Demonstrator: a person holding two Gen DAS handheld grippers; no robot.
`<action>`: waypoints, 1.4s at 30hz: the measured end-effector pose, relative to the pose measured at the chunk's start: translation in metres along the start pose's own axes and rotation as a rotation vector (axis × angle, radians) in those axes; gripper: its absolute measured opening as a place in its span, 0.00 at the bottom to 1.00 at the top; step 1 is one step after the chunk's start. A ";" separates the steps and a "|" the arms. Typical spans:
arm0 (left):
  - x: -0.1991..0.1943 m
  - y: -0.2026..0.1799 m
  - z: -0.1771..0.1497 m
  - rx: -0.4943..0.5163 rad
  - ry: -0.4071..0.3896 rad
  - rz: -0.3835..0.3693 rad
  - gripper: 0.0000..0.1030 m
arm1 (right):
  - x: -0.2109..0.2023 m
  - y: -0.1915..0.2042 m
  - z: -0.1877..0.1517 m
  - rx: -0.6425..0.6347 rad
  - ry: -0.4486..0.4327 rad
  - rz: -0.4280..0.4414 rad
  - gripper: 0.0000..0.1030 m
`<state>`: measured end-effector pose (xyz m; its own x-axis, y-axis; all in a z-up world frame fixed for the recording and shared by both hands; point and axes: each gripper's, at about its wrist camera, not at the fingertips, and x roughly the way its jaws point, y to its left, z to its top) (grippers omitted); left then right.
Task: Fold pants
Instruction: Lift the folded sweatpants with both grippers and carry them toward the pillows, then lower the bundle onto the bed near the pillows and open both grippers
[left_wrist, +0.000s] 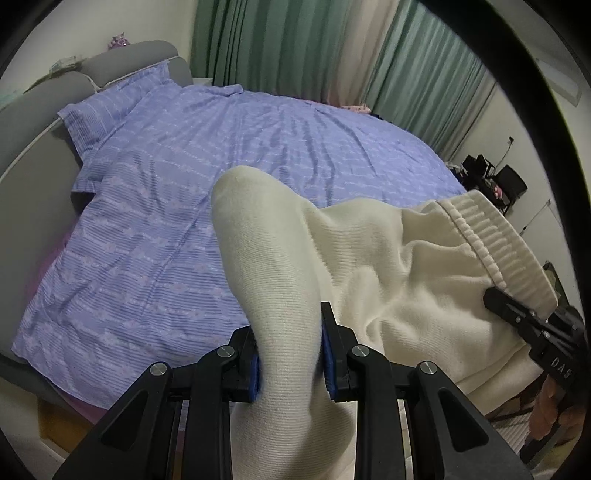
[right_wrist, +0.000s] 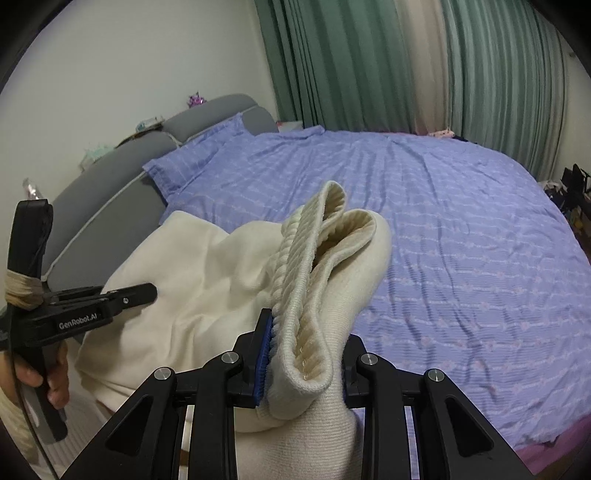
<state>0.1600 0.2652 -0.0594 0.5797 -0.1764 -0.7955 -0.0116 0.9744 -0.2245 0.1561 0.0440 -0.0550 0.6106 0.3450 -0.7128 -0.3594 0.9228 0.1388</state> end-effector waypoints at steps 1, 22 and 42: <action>0.002 0.011 0.001 -0.001 0.001 -0.007 0.25 | 0.004 0.006 0.002 -0.002 0.005 -0.002 0.27; 0.137 0.238 0.062 0.027 0.131 0.005 0.25 | 0.250 0.122 0.037 0.019 0.258 -0.015 0.27; 0.238 0.292 0.029 0.138 0.277 0.344 0.53 | 0.364 0.096 -0.015 0.057 0.516 -0.124 0.70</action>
<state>0.3177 0.5119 -0.2980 0.3217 0.1485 -0.9351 -0.0454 0.9889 0.1414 0.3329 0.2555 -0.3112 0.2141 0.1171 -0.9698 -0.2587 0.9641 0.0593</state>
